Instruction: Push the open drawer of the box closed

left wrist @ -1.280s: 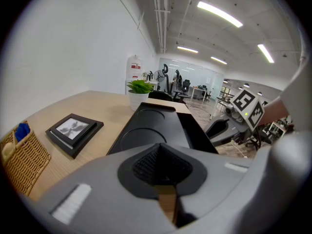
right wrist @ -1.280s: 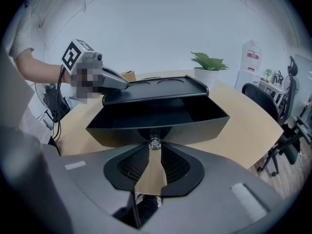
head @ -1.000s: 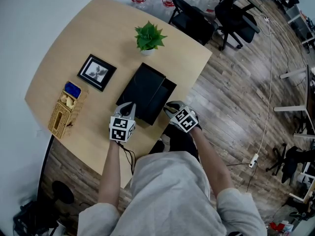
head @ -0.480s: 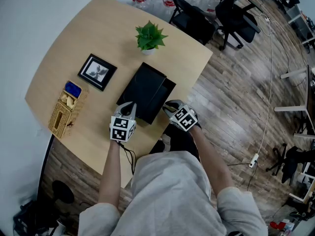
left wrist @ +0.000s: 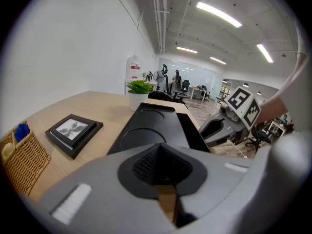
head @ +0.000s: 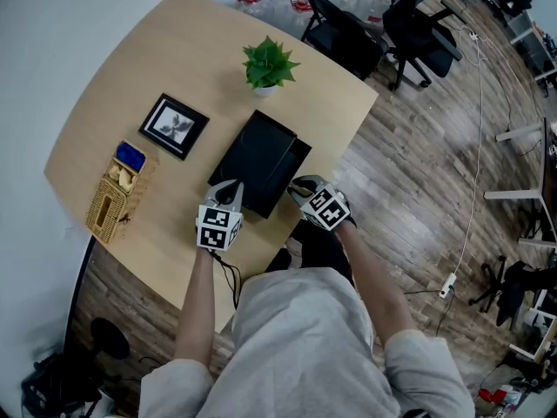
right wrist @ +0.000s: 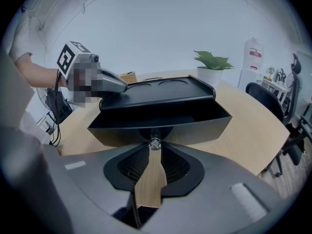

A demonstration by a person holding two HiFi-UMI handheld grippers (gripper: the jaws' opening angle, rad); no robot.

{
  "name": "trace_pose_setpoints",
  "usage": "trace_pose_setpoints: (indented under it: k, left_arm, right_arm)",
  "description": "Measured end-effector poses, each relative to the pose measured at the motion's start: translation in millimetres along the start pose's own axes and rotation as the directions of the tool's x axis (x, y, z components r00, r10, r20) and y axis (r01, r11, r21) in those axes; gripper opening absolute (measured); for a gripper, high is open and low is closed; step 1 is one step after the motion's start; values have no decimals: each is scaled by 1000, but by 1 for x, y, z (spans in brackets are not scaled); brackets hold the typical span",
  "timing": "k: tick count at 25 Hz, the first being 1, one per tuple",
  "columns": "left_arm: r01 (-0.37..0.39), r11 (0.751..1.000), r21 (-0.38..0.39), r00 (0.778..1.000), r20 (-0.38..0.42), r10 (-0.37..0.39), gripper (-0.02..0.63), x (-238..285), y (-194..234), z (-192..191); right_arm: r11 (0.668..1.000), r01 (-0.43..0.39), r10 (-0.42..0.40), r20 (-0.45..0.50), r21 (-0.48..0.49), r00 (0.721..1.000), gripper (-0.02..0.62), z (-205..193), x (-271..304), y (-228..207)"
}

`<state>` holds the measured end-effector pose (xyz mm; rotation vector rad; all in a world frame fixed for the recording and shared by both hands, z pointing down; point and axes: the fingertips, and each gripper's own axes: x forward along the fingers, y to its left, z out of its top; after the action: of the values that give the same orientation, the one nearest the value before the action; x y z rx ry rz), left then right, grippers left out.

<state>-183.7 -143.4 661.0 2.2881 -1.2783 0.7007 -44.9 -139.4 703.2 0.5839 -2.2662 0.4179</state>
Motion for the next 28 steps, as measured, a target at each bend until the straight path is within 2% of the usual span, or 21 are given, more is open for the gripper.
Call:
trace_pose_setpoints:
  k: [28]
  left_arm:
    - [9,1000,14,1000,4,-9,52,-1,-2,1]
  right_arm:
    - [1000,-15,15,-12,3,1000,69,18,17,0]
